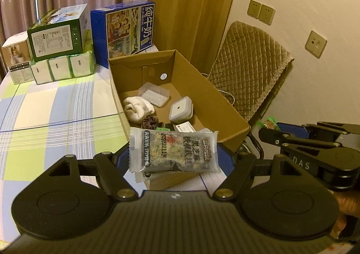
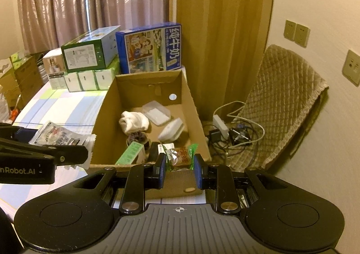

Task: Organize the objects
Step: 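Lift and carry the snack packet and candy over the cardboard box with both tools, then open the left tool dropping the packet while the right tool releases the candy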

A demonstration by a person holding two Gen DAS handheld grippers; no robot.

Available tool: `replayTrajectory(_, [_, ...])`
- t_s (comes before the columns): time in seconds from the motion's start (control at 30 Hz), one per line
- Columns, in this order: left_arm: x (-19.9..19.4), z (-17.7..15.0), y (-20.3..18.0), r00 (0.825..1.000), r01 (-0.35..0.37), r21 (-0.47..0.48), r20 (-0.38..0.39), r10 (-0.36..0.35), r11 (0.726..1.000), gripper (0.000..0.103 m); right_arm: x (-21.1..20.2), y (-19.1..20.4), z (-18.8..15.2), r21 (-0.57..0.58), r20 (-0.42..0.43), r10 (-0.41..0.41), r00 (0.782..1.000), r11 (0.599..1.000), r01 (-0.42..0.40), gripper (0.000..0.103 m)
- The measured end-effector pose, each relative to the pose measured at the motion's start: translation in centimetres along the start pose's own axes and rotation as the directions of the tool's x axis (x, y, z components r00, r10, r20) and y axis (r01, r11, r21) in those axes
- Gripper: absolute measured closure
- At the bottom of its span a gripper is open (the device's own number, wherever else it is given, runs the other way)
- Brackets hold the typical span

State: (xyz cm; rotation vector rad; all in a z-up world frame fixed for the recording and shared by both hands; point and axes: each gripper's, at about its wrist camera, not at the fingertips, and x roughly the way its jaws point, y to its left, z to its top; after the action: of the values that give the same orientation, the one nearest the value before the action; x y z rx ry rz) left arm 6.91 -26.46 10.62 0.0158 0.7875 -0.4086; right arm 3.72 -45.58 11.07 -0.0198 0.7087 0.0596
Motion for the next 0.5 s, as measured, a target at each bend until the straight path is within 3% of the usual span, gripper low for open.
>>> replayTrajectory(0.5, [3.5,3.1,1.1,0.999,-0.019,-0.004,-0.027,0.019,1.000,0.030,4.3,-0.3,3.3,-0.021,-0.045,0.038,0.998,0.999,-0.039,0.080])
